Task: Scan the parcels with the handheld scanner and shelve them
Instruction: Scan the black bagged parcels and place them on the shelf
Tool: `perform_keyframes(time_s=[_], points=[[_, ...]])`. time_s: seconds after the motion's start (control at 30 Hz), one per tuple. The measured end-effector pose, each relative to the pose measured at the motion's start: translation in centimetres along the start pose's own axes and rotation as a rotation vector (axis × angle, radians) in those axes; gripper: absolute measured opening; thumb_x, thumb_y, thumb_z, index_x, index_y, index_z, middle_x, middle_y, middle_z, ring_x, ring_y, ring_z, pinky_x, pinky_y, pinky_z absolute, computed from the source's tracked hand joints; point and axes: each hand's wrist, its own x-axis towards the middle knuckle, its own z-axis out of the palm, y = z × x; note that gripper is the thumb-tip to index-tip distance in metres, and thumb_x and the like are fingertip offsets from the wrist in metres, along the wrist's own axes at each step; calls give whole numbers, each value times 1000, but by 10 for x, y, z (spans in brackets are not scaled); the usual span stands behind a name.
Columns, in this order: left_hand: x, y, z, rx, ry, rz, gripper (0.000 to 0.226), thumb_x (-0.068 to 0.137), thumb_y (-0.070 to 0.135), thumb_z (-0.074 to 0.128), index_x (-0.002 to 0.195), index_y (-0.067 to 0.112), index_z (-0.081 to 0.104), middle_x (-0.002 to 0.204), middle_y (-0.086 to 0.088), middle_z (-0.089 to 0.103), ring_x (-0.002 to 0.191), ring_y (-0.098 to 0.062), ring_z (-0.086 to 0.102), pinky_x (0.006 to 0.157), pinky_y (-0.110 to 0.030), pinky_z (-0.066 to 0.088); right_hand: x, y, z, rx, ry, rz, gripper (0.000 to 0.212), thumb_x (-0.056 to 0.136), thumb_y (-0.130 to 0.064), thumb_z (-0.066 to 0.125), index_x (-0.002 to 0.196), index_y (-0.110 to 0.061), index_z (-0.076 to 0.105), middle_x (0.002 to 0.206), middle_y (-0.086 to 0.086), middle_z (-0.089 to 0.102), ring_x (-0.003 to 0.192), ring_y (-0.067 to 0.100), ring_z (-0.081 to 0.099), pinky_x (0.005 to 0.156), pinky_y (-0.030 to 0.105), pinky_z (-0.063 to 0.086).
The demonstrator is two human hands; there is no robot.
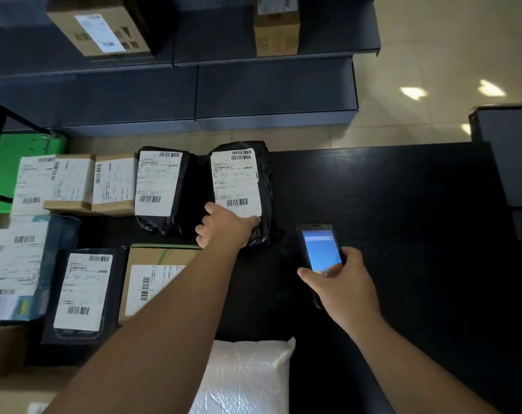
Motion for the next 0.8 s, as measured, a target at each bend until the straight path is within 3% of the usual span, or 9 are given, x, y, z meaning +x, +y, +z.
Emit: perform_keyframes(time_s=[0.2, 0.3, 0.37, 0.47, 0.53, 0.6, 0.8], points=[[-23, -4, 12, 57, -28, 29, 101, 73, 65, 84, 141, 14, 28, 146, -16, 53, 138, -37, 43, 114, -49, 33, -7, 7, -11, 2, 20, -17, 78, 72, -45, 92, 132, -27, 46, 105, -5, 62, 82, 10, 67, 69, 34, 60], [-34, -10, 17, 59, -47, 61, 103, 75, 58, 86, 146, 15, 24, 147, -15, 49, 136, -38, 48, 114, -52, 34, -11, 12, -18, -9, 29, -29, 81, 70, -49, 92, 132, -26, 45, 106, -5, 62, 87, 11, 66, 72, 37, 62], [-41, -17, 21, 14, -66, 71, 101, 77, 52, 87, 146, 17, 22, 144, -15, 48, 131, -39, 52, 111, -54, 41, -15, 15, -23, -15, 28, -36, 83, 70, -50, 92, 134, -25, 45, 108, -4, 62, 88, 11, 66, 68, 32, 59], [-51, -28, 21, -132, -109, 89, 97, 81, 38, 86, 151, 17, 22, 143, -15, 47, 114, -36, 57, 88, -48, 56, -23, 17, -31, -17, 34, -48, 81, 71, -50, 92, 133, -25, 45, 110, -3, 62, 90, 12, 66, 65, 28, 56], [-60, -33, 19, -184, -124, 98, 93, 85, 28, 82, 155, 15, 22, 145, -17, 47, 105, -33, 55, 66, -37, 52, -31, 21, -36, -13, 45, -55, 79, 71, -50, 91, 131, -27, 44, 108, -3, 62, 89, 13, 67, 66, 30, 59], [-69, -40, 17, -203, -121, 110, 90, 87, 22, 80, 156, 12, 24, 146, -18, 47, 105, -32, 56, 56, -31, 44, -40, 23, -41, -4, 56, -58, 79, 72, -51, 91, 130, -27, 44, 107, -3, 62, 88, 13, 67, 66, 31, 59], [-96, -63, 16, -283, -173, 87, 66, 87, 14, 82, 140, 3, 43, 130, -18, 58, 102, -35, 63, 72, -39, 53, -74, 31, -59, 14, 65, -93, 77, 73, -48, 90, 131, -24, 45, 105, -5, 62, 88, 11, 65, 69, 32, 57]])
